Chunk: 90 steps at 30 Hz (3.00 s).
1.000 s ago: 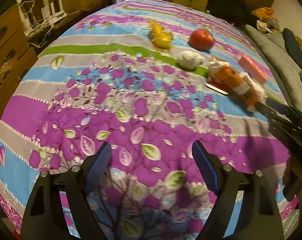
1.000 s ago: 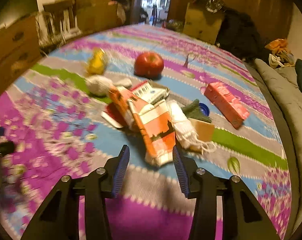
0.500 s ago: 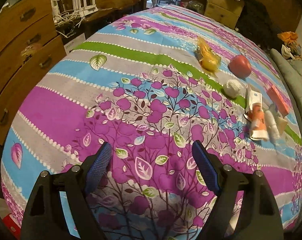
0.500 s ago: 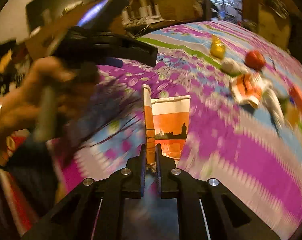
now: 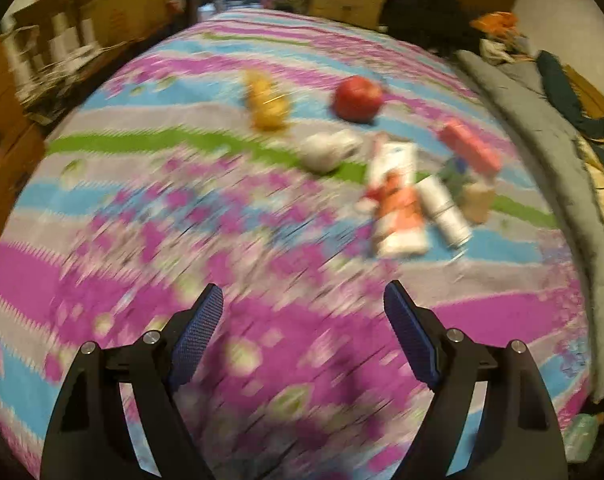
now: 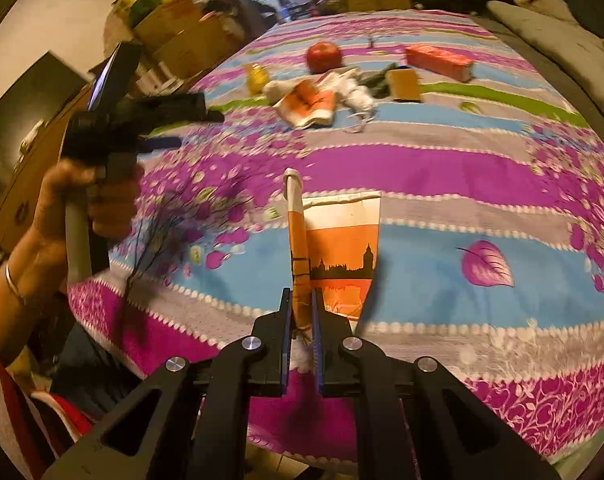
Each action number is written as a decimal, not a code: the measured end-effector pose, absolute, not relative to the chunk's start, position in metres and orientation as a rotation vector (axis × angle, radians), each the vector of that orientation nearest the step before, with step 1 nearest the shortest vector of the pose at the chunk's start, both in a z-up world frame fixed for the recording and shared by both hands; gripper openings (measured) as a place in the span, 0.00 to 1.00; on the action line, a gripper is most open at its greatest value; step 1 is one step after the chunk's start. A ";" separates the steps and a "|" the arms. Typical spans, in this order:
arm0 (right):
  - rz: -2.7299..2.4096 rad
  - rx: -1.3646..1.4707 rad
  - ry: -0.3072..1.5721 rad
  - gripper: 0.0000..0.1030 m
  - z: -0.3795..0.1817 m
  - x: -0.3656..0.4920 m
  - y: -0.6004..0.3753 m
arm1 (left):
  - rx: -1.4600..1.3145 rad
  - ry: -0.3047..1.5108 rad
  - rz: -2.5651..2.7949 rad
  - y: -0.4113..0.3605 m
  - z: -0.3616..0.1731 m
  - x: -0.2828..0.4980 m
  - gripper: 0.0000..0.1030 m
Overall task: Collect trash
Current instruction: 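Grasp the orange-and-white paper cup with the right tool while the left tool grasps the white medicine box, then carry the paper cup and medicine box over the green bin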
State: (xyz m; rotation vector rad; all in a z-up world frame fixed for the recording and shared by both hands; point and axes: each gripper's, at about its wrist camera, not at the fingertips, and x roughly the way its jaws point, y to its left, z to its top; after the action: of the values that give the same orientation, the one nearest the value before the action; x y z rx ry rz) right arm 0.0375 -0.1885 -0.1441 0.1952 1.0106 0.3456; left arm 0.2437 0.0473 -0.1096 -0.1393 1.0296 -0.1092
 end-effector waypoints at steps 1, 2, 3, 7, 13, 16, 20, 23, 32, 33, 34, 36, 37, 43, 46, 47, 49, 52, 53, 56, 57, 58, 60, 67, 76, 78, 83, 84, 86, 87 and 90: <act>0.346 0.202 1.007 0.10 -0.145 0.038 -0.188 | -0.136 1.046 -0.188 0.035 -0.105 0.265 0.77; 0.343 0.203 1.005 0.10 -0.144 0.036 -0.188 | -0.122 1.052 -0.220 0.026 -0.103 0.276 0.78; 0.340 0.203 1.002 0.10 -0.144 0.035 -0.186 | -0.084 1.048 -0.266 0.010 -0.100 0.297 0.79; 0.340 0.248 0.996 0.10 -0.141 0.031 -0.185 | 0.056 1.038 -0.352 -0.040 -0.101 0.364 0.83; 0.319 0.322 1.026 0.10 -0.145 0.023 -0.197 | 0.165 1.190 -0.306 -0.072 -0.164 0.439 0.79; 0.302 0.365 1.050 0.10 -0.153 0.021 -0.206 | 0.145 1.272 -0.338 -0.077 -0.188 0.448 0.78; 0.287 0.394 1.050 0.10 -0.158 0.020 -0.212 | 0.235 1.214 -0.308 -0.083 -0.198 0.444 0.63; 0.279 0.405 1.026 0.10 -0.154 0.022 -0.213 | 0.181 1.224 -0.316 -0.075 -0.190 0.438 0.49; 0.313 0.395 0.910 0.10 -0.122 0.027 -0.213 | -0.034 0.842 -0.338 -0.026 -0.050 0.355 0.49; 0.315 0.390 0.897 0.10 -0.118 0.026 -0.212 | -0.050 0.811 -0.350 -0.028 -0.040 0.348 0.49; 0.322 0.388 0.882 0.10 -0.113 0.025 -0.210 | -0.058 0.788 -0.365 -0.026 -0.028 0.338 0.49; 0.325 0.386 0.861 0.10 -0.105 0.020 -0.208 | -0.050 0.754 -0.370 -0.024 -0.009 0.314 0.49; 0.328 0.383 0.853 0.10 -0.100 0.017 -0.206 | -0.048 0.742 -0.375 -0.023 -0.001 0.304 0.49; 0.286 0.342 0.816 0.10 -0.074 -0.009 -0.203 | 0.014 0.717 -0.417 -0.026 0.022 0.228 0.49; 0.255 0.322 0.797 0.10 -0.061 -0.022 -0.205 | 0.084 0.714 -0.416 -0.034 0.018 0.193 0.49; 0.247 0.318 0.791 0.10 -0.058 -0.027 -0.206 | 0.106 0.715 -0.418 -0.038 0.015 0.182 0.49; 0.227 0.312 0.776 0.10 -0.051 -0.037 -0.207 | 0.136 0.722 -0.416 -0.039 0.010 0.163 0.49; 0.195 0.304 0.767 0.10 -0.045 -0.051 -0.209 | 0.182 0.745 -0.403 -0.046 -0.001 0.143 0.49; 0.183 0.305 0.767 0.10 -0.043 -0.056 -0.211 | 0.198 0.762 -0.403 -0.051 -0.007 0.136 0.49; 0.141 0.307 0.771 0.10 -0.042 -0.070 -0.217 | 0.234 0.785 -0.394 -0.064 -0.016 0.118 0.49; 0.121 0.309 0.771 0.10 -0.041 -0.077 -0.221 | 0.240 0.791 -0.394 -0.068 -0.018 0.113 0.49; 0.102 0.313 0.770 0.10 -0.040 -0.082 -0.225 | 0.252 0.795 -0.394 -0.073 -0.020 0.109 0.49; 0.062 0.320 0.765 0.10 -0.037 -0.092 -0.233 | 0.272 0.798 -0.403 -0.081 -0.022 0.101 0.49; -0.081 0.327 0.713 0.10 -0.014 -0.130 -0.272 | 0.332 0.778 -0.459 -0.120 -0.013 0.081 0.49; -0.290 0.344 0.647 0.10 0.021 -0.186 -0.338 | 0.382 0.716 -0.606 -0.197 0.015 0.053 0.49; -0.334 0.353 0.639 0.10 0.024 -0.201 -0.350 | 0.391 0.714 -0.645 -0.216 0.018 0.047 0.49; -0.455 0.388 0.643 0.10 0.029 -0.240 -0.388 | 0.455 0.680 -0.765 -0.276 0.024 0.018 0.49; -0.476 0.394 0.646 0.10 0.029 -0.247 -0.395 | 0.467 0.678 -0.785 -0.286 0.024 0.012 0.49; -0.523 0.412 0.653 0.10 0.030 -0.263 -0.409 | 0.493 0.676 -0.842 -0.310 0.024 -0.001 0.49; -0.543 0.422 0.655 0.10 0.030 -0.271 -0.416 | 0.506 0.674 -0.862 -0.320 0.023 -0.006 0.49; -0.603 0.451 0.666 0.10 0.028 -0.291 -0.438 | 0.547 0.666 -0.917 -0.348 0.020 -0.022 0.49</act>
State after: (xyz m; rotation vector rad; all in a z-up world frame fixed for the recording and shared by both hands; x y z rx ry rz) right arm -0.2907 -0.4380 0.0285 0.4509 0.6663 -0.6027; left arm -0.0218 -0.3477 0.0204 0.5469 0.6655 -0.9167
